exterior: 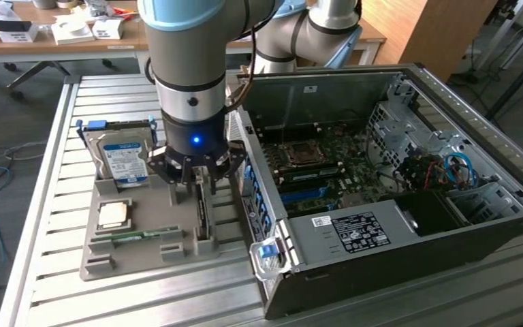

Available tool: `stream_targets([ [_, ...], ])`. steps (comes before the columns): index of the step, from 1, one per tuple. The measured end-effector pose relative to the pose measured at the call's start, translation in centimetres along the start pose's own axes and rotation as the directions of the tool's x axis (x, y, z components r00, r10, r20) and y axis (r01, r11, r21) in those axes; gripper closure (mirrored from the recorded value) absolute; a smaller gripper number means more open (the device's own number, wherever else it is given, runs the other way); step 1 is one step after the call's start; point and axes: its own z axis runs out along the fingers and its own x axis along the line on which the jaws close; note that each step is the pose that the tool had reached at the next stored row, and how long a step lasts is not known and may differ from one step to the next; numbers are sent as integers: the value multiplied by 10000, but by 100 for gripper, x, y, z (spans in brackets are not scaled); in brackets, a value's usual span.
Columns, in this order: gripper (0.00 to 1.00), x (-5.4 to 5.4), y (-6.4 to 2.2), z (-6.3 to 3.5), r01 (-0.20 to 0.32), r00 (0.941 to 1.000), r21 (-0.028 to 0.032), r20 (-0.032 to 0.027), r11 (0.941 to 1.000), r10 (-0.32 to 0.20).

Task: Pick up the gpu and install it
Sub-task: 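Pick up the gpu and move the gpu toward the slot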

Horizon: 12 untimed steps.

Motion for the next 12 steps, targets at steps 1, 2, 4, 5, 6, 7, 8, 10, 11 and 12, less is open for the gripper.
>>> stream_targets([
  [1, 57, 0, 0, 0, 0, 10000, -1, 0, 10000, 0],
  [2, 57, 0, 0, 2, 1, 10000, -3, 2, 10000, -1],
  [4, 57, 3, 0, 10, 0, 10000, -6, 5, 10000, 0],
  [5, 57, 3, 0, 20, 1, 10000, -6, 5, 10000, -1],
  [6, 57, 4, -1, 34, 1, 10000, -4, 2, 10000, -1],
  [7, 57, 5, -3, 52, 1, 10000, -2, 2, 10000, -1],
  [8, 57, 5, -3, 70, 1, 10000, -4, 3, 10000, -1],
  [10, 57, 6, -5, 107, 0, 10000, -3, 2, 10000, 0],
  [11, 57, 7, -6, 124, 1, 10000, -3, 2, 10000, -1],
  [12, 57, 7, -7, 142, 1, 10000, -3, 2, 10000, -1],
])
